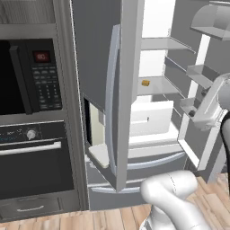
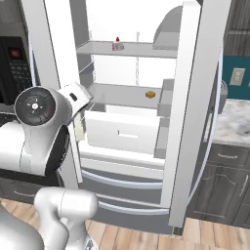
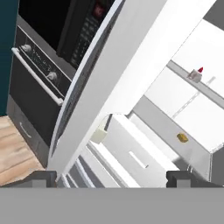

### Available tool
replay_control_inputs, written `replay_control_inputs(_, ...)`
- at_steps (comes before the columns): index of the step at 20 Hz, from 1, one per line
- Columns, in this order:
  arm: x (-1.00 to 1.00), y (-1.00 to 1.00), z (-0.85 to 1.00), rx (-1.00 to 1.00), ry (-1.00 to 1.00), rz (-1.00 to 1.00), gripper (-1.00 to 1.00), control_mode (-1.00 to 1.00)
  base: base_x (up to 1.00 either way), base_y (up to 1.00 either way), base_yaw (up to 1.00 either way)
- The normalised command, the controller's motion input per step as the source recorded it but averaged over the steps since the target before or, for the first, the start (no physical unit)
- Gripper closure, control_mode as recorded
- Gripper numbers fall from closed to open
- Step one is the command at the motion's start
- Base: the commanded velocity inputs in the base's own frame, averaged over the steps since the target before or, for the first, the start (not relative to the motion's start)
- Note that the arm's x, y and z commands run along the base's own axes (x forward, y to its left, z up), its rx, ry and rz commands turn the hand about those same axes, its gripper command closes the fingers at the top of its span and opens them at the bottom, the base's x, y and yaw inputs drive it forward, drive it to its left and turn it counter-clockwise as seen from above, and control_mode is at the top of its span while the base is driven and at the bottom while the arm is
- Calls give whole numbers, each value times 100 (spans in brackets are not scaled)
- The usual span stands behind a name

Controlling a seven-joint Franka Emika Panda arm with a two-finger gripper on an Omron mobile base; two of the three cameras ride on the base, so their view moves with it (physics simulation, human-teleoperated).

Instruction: Take the cakes from the fridge and place them on the empty tray on the dining counter.

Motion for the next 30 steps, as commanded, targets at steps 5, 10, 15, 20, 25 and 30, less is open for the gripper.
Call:
replay_control_inputs(5, 66, 28, -24, -1, -15, 6, -100, -100, 0, 0, 0)
replay_control_inputs(10, 43, 0, -15, 0, -6, 0, -100, -100, 0, 0, 0)
replay_control_inputs(15, 57, 9, -7, 0, 0, 14, -100, -100, 0, 0, 0)
replay_control_inputs(20, 60, 9, -1, 0, 0, 21, -100, -100, 0, 0, 0)
replay_control_inputs(25, 50, 7, -15, 0, 0, 15, -100, -100, 0, 0, 0)
replay_control_inputs(30, 54, 10, -30, 0, -2, 11, -100, -100, 0, 0, 0)
